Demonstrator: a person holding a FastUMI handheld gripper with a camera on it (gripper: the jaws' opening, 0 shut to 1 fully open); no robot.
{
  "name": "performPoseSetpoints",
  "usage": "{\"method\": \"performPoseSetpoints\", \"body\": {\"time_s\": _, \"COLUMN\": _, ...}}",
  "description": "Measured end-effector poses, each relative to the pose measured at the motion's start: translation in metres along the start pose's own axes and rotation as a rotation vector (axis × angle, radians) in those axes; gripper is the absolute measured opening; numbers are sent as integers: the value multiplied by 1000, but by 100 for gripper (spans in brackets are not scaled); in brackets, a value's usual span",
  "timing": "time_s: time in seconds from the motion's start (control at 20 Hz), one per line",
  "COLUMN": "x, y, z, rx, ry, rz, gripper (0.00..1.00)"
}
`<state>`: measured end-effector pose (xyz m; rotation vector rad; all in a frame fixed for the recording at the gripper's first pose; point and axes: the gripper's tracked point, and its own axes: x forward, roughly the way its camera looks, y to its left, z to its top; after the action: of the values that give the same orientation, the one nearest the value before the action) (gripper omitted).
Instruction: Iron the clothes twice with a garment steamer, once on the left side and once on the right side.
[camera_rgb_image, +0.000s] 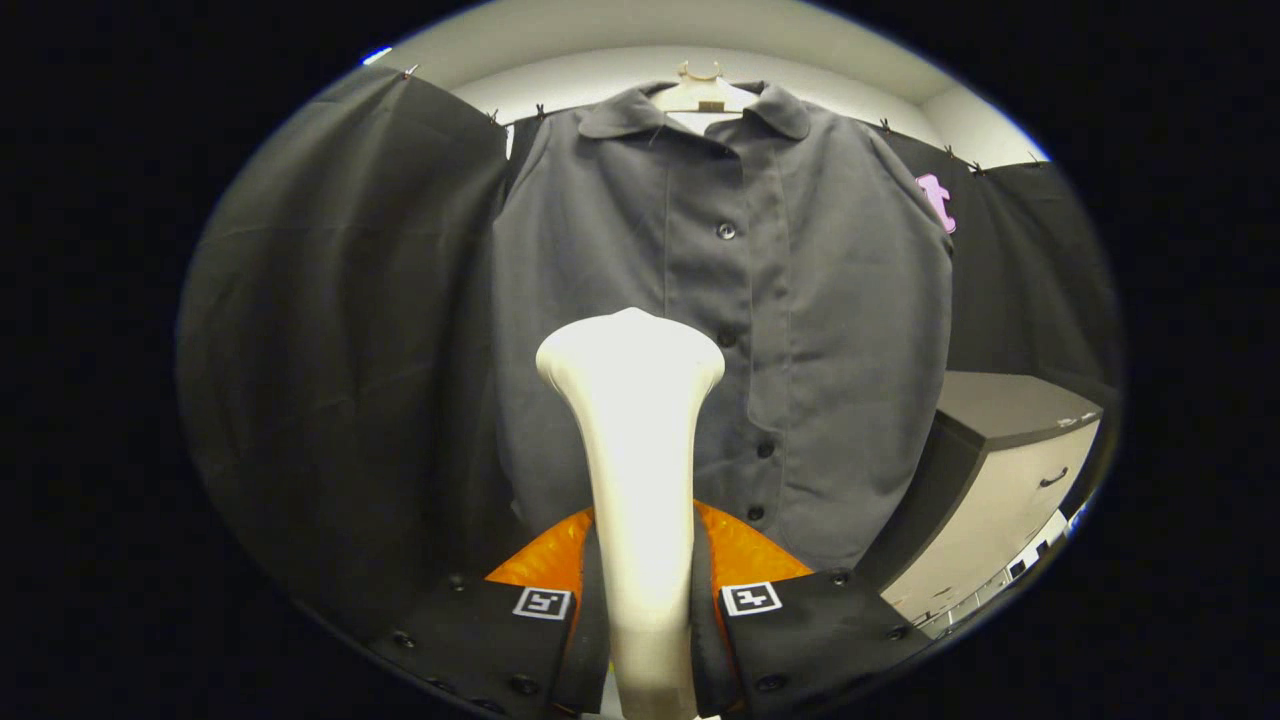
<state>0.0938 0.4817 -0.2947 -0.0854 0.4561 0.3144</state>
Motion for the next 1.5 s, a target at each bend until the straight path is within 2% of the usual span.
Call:
{"method": "performPoseSetpoints", "body": {"time_s": 0.4, "x": -45, "y": -22, "z": 63, "rx": 4, "ry": -136, "rz": -19, "gripper": 41}}
{"method": "performPoseSetpoints", "body": {"time_s": 0.65, "x": -63, "y": -43, "z": 82, "rx": -2, "ry": -184, "rz": -63, "gripper": 41}}
{"method": "performPoseSetpoints", "body": {"time_s": 0.9, "x": -76, "y": -64, "z": 93, "rx": -2, "ry": -219, "rz": -115, "gripper": 41}}
{"method": "performPoseSetpoints", "body": {"time_s": 1.5, "x": -103, "y": -89, "z": 102, "rx": -6, "ry": -241, "rz": -160, "gripper": 41}}
